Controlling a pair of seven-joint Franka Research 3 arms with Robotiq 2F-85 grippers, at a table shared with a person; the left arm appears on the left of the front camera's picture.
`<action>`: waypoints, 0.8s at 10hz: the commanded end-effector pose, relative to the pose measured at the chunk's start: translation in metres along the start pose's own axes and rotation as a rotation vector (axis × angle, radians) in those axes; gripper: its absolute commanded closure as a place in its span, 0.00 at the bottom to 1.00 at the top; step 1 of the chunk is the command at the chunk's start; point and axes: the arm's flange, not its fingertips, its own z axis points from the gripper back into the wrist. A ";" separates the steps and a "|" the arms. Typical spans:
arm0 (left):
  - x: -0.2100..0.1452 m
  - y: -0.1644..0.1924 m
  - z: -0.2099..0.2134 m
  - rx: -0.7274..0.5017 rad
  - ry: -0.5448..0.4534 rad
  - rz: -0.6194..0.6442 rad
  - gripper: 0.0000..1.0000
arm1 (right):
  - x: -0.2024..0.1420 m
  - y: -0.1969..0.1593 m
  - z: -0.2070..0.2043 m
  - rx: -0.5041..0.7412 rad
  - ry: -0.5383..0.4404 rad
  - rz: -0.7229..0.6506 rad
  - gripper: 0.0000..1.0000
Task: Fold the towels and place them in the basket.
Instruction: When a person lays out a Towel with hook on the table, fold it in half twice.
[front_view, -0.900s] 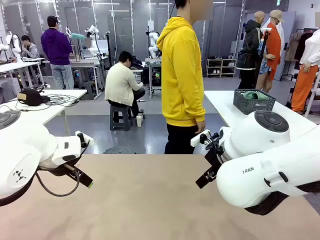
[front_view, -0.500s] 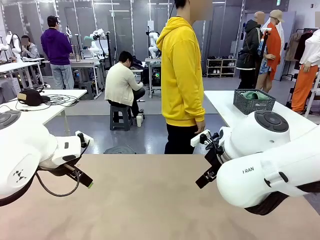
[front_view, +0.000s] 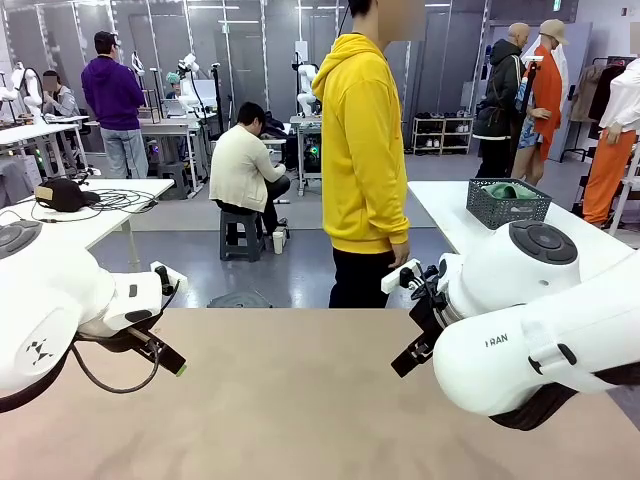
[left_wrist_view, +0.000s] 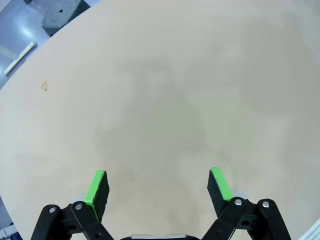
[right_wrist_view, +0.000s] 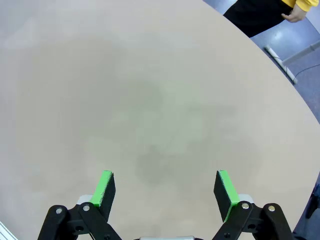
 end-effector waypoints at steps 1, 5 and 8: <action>0.021 0.004 0.021 -0.063 -0.007 -0.054 0.00 | 0.017 -0.011 0.021 0.019 -0.017 -0.017 0.00; 0.068 0.046 0.090 -0.284 0.001 0.032 0.00 | 0.056 -0.052 0.089 0.105 -0.009 -0.142 0.00; 0.048 0.108 0.138 -0.647 -0.030 0.237 0.00 | 0.021 -0.123 0.137 0.414 -0.077 -0.384 0.00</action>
